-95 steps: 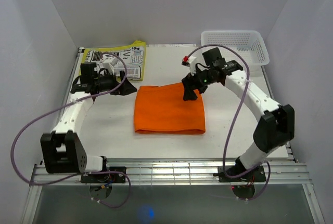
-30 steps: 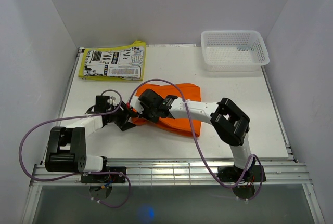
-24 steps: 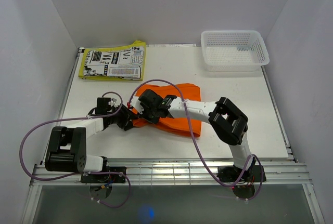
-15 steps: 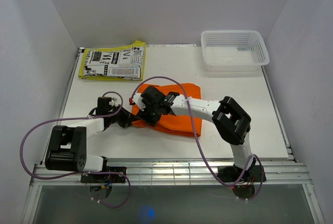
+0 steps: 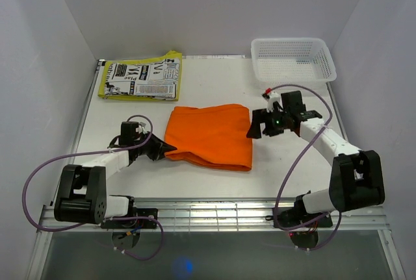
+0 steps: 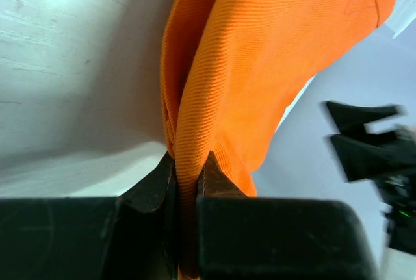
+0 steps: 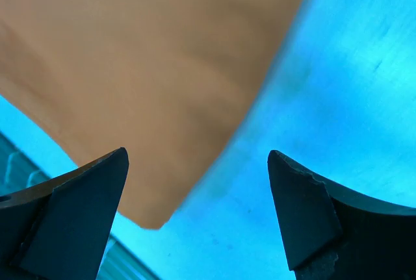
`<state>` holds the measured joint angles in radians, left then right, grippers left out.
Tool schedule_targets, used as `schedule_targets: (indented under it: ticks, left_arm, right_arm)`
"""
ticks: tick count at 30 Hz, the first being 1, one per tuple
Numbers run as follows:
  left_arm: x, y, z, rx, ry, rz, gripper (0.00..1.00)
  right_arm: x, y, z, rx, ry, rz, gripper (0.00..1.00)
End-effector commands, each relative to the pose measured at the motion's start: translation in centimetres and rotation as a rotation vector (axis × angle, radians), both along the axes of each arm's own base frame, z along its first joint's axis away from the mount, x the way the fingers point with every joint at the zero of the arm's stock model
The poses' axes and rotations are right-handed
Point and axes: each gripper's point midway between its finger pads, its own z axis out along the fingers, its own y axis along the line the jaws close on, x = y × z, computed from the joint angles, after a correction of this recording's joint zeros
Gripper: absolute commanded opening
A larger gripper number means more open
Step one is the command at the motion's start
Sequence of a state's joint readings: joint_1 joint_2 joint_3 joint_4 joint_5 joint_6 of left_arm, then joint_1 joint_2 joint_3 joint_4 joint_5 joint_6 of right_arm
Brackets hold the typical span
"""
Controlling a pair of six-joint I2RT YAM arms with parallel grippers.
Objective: Fold and stack the trousers
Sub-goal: Neatly place the folded trousers to the corner
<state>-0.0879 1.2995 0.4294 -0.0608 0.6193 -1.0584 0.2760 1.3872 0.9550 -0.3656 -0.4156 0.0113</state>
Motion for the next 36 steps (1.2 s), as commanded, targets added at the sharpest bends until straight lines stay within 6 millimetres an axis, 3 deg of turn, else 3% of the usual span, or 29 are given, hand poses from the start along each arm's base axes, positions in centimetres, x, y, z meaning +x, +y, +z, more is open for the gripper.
schedule_targets:
  ticks: [1, 7, 8, 11, 19, 22, 23, 26, 27, 28, 29, 30, 31, 36]
  left_arm:
    - [2.1, -1.1, 3.8, -0.061, -0.086, -0.022, 0.00]
    - [3.2, -1.3, 4.2, -0.062, -0.087, -0.014, 0.00]
    - [3.2, -1.3, 4.2, -0.062, -0.086, -0.012, 0.00]
    - [3.0, -1.3, 3.8, -0.061, -0.080, -0.008, 0.00]
    - [3.3, -1.2, 3.8, -0.053, -0.097, -0.005, 0.00]
    - [3.4, -1.2, 4.0, -0.048, -0.106, -0.006, 0.00]
    - [3.5, -1.2, 4.1, -0.046, -0.111, -0.007, 0.00]
    - [3.6, -1.0, 4.2, -0.014, -0.125, -0.022, 0.00]
    - [4.4, -0.9, 5.1, 0.007, -0.157, -0.032, 0.00]
    - [4.8, -0.7, 5.2, 0.055, -0.204, -0.065, 0.00]
    - [5.2, -0.4, 5.5, 0.087, -0.230, -0.081, 0.00]
    - [6.0, -0.3, 6.6, 0.119, -0.257, -0.097, 0.00]
    - [6.3, 0.0, 6.9, 0.164, -0.305, -0.133, 0.00]
    - [7.4, 0.2, 9.4, 0.324, -0.427, -0.255, 0.00]
  right_arm:
    - [-5.6, -0.7, -3.9, 0.179, 0.331, -0.048, 0.93]
    - [-8.2, 0.4, -3.9, 0.383, 0.538, -0.177, 0.97]
    - [-9.4, 0.4, -4.8, 0.395, 0.586, -0.201, 0.98]
    - [-10.4, 0.7, -6.3, 0.442, 0.671, -0.287, 0.99]
    - [-9.6, 2.3, -8.2, 0.419, 0.728, -0.341, 0.87]
    - [-8.9, 2.6, -8.6, 0.414, 0.732, -0.348, 0.76]
    - [-8.2, 2.8, -8.4, 0.427, 0.706, -0.339, 0.71]
    - [-7.0, 3.0, -7.7, 0.426, 0.663, -0.316, 0.44]
    - [-6.5, 2.9, -7.4, 0.415, 0.632, -0.298, 0.29]
    - [-5.4, 2.9, -6.2, 0.400, 0.586, -0.282, 0.21]
    - [-5.6, 2.4, -6.0, 0.356, 0.567, -0.263, 0.10]
    - [-4.9, 2.0, -5.6, 0.332, 0.527, -0.266, 0.08]
    - [-3.8, 2.0, -3.7, 0.331, 0.457, -0.252, 0.08]
    - [-1.3, 1.2, 1.1, 0.275, 0.247, -0.207, 0.08]
